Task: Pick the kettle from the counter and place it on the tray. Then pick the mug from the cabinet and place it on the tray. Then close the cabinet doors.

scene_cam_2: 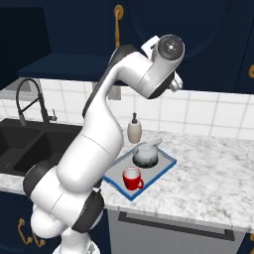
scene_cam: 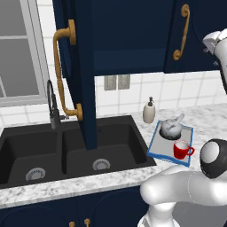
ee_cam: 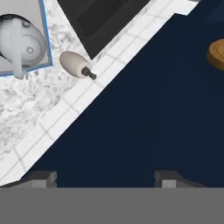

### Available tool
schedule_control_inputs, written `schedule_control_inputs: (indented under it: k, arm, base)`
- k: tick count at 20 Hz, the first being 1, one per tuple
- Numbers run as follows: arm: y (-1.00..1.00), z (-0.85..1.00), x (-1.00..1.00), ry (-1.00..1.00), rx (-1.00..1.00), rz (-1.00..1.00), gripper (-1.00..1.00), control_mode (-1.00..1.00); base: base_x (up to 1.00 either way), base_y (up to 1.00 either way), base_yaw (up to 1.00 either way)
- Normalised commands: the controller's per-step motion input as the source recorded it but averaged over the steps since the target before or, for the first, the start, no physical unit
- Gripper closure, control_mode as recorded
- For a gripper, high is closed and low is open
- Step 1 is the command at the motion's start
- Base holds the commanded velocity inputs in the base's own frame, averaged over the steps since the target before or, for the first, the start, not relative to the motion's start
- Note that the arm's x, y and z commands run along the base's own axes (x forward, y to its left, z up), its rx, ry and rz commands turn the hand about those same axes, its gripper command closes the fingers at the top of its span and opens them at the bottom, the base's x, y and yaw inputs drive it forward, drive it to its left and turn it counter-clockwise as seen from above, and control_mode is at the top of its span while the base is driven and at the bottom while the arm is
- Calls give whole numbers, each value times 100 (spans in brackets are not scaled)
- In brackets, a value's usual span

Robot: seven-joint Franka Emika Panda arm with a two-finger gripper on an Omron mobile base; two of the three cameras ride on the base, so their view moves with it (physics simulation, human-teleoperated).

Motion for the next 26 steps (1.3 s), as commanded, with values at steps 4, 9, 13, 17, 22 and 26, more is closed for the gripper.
schedule_control_inputs:
  k: [4,9,13,17,22,26]
  arm:
    - [26,0,-58,-28,-22,0,-100,-100]
    - [44,20,-55,-4,-20,-1,-100,-100]
    - [20,35,-59,0,-18,-3,-100,-100]
    - [22,21,-36,8,-18,-4,-100,-100]
    - [30,0,-7,16,-17,0,-100,-100]
    - [15,-7,-1,10,-14,0,-100,-100]
  base:
    - [0,0,0]
    - [0,0,0]
    - [0,0,0]
    - [0,0,0]
    - [0,0,0]
    - [0,0,0]
